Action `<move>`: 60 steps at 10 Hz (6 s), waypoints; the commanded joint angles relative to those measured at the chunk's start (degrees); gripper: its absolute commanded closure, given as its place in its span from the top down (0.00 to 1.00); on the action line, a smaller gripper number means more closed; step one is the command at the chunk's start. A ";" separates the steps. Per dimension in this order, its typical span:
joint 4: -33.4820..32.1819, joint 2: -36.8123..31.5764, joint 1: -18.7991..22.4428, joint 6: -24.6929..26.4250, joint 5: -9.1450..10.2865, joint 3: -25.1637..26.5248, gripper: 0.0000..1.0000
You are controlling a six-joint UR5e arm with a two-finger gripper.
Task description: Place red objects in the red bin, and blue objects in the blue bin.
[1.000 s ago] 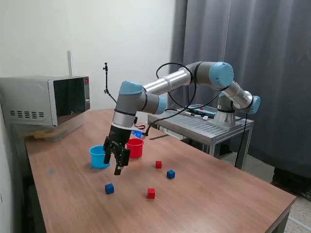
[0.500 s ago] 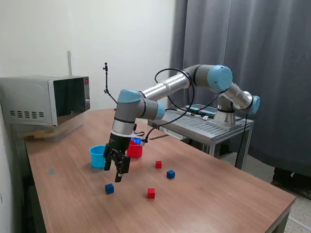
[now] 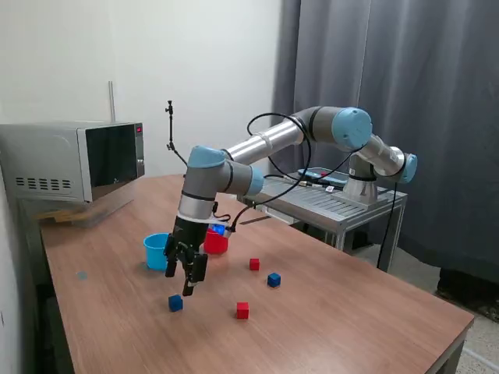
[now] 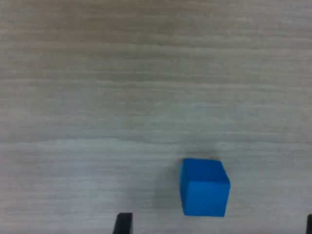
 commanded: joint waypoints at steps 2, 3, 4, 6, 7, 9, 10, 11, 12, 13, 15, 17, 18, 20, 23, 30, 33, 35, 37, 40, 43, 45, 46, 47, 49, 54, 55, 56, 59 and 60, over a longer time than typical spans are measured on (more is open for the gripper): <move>-0.11 0.65 0.45 -0.35 0.62 -0.29 1.00; -0.11 0.74 0.54 -0.35 0.71 -0.11 1.00; -0.11 0.83 0.54 -0.35 0.89 -0.11 1.00; -0.20 1.09 0.62 -0.88 0.97 -0.11 1.00; -0.20 1.09 0.54 -1.14 0.97 -0.11 1.00; -0.20 1.53 0.54 -1.49 0.89 -0.28 1.00; -0.20 1.53 0.54 -1.58 0.89 -0.37 1.00; -0.28 1.53 0.54 -2.02 0.89 -0.37 1.00; -0.37 1.53 0.54 -2.11 0.89 -0.55 1.00; -0.37 1.62 0.54 -2.11 0.89 -0.72 1.00; -0.55 1.80 0.54 -2.11 0.80 -0.81 1.00; -0.55 2.23 0.45 -2.11 0.54 -0.90 1.00; -0.55 2.67 0.45 -2.11 0.45 -1.25 1.00; -0.55 2.94 0.45 -2.11 0.36 -1.34 1.00; -0.90 3.47 0.45 -2.02 0.27 -2.13 1.00; -1.43 3.90 0.45 -1.58 -0.43 -2.48 1.00; -1.87 4.17 0.36 -1.14 -0.61 -2.83 1.00; -1.96 4.17 0.36 -0.35 -0.61 -2.83 1.00; -2.22 4.17 0.36 -0.26 -0.61 -2.83 1.00; -2.22 4.17 0.36 -0.26 -0.61 -2.75 1.00; -2.13 4.26 0.45 -0.26 -0.61 -2.48 1.00; -2.13 4.26 0.45 -0.26 -0.61 -2.39 0.00; -2.22 4.26 0.45 -0.26 -0.61 -2.39 0.00; -2.22 4.26 0.45 -0.26 -0.61 -2.39 0.00; -2.22 4.26 0.45 -0.26 -0.61 -2.39 0.00; -2.22 2.69 0.36 -0.35 -1.92 -2.22 0.00; -2.22 0.67 0.10 -0.35 -2.01 -1.35 0.00; -2.22 -0.91 0.01 -0.35 -3.41 0.05 0.00; -2.22 -7.23 -2.27 -0.18 -6.14 6.19 0.00; -2.31 -9.08 -3.06 0.00 -7.71 8.57 0.00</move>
